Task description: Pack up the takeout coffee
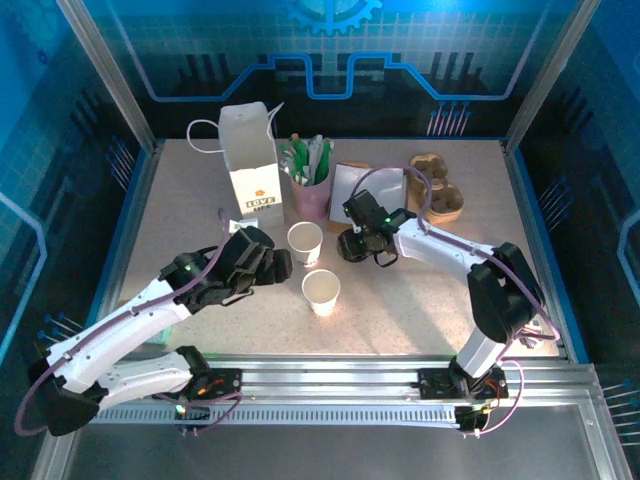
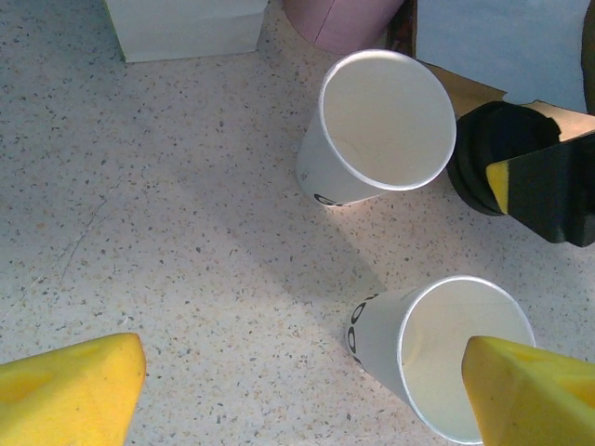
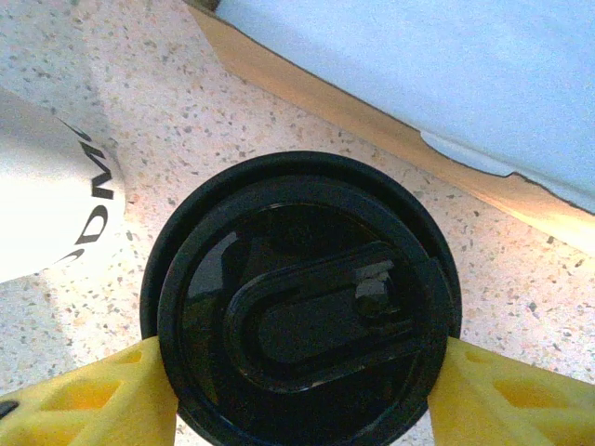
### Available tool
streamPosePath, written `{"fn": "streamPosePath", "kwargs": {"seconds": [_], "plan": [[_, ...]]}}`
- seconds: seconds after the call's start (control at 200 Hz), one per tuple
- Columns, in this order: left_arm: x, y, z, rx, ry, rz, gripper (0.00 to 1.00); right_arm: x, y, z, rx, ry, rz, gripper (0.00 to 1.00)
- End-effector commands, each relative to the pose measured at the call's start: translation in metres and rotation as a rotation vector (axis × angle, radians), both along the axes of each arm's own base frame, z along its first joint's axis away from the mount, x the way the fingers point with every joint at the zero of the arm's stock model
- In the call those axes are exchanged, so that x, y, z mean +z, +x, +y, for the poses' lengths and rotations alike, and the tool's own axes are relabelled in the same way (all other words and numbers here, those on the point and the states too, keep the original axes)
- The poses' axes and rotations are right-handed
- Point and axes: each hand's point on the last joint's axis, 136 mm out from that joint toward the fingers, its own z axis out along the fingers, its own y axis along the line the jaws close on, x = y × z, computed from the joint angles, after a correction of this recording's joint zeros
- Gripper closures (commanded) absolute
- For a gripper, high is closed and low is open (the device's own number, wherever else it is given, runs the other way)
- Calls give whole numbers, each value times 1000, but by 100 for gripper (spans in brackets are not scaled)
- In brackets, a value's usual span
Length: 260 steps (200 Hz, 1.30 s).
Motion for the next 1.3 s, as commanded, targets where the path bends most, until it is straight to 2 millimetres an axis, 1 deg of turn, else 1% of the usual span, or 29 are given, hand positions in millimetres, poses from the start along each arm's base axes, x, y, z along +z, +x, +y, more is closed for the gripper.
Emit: {"fn": "streamPosePath", "kwargs": {"seconds": [0.0, 0.09, 0.185, 0.32, 0.44, 0.535, 0.705, 0.85, 0.971, 1.126, 1.191, 1.296], "plan": [[-6, 0, 4, -11, 28, -1, 10, -9, -9, -4, 17, -34, 19, 36], [-8, -1, 4, -12, 25, 6, 10, -19, -11, -6, 17, -54, 43, 35], [-10, -3, 2, -21, 16, 16, 10, -20, -12, -4, 13, -19, 39, 36], [-14, -2, -2, -29, 18, 35, 10, -15, -11, -3, 11, 22, 31, 38], [-14, 1, -13, -57, -7, 44, 10, -5, -10, -1, 1, 98, 21, 38], [-9, 6, -26, -82, -34, 51, 10, 5, -9, 2, -1, 166, 4, 38], [3, 21, -51, -118, -59, 63, 10, 23, -7, -5, -45, 258, -13, 41], [15, 40, -70, -119, -98, 71, 10, 25, -10, -11, -63, 292, -2, 41], [24, 59, -89, -112, -175, 85, 10, 30, -13, -14, -72, 327, -12, 41], [39, 81, -122, -117, -295, 99, 10, 35, -15, -18, -82, 382, -23, 41], [42, 88, -136, -119, -345, 107, 9, 36, -15, -20, -85, 390, -31, 41], [39, 97, -153, -104, -418, 128, 9, 39, -17, -23, -91, 408, -45, 42]]}}
